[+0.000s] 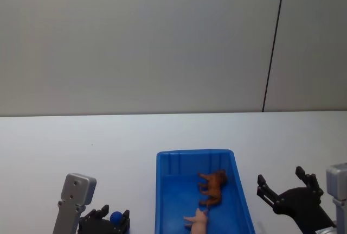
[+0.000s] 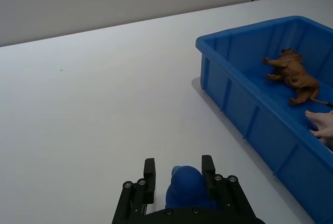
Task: Pick up the two dolls from the table and place them into the box.
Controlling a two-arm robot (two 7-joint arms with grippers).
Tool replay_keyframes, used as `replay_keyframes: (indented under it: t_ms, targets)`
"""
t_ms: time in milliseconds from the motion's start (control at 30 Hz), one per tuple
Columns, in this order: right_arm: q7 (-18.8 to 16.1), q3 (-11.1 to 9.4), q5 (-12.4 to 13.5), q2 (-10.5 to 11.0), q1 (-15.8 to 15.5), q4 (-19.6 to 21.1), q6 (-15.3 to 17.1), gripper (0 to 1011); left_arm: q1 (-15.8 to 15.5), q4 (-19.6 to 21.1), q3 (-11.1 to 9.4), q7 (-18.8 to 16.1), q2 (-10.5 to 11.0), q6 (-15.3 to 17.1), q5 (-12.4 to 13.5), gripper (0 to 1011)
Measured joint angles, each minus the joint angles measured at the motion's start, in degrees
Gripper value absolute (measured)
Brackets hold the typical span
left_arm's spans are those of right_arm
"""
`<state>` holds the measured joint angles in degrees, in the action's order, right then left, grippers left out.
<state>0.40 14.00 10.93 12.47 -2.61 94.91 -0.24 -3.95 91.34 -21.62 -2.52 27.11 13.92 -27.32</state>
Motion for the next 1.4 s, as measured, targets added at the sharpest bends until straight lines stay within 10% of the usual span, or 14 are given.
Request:
replay_keyframes:
  t_ms: [367, 1400]
  targets:
    - [0.00, 0.00, 0.00, 0.00, 0.00, 0.00, 0.00, 1001, 0.28, -0.99, 0.08, 0.43, -0.27, -0.28, 0.14, 292]
    - [-0.01, 0.00, 0.00, 0.00, 0.00, 0.00, 0.00, 1001, -0.83, 4.88, 0.71, 7.51, -0.65, -12.46, 6.55, 168]
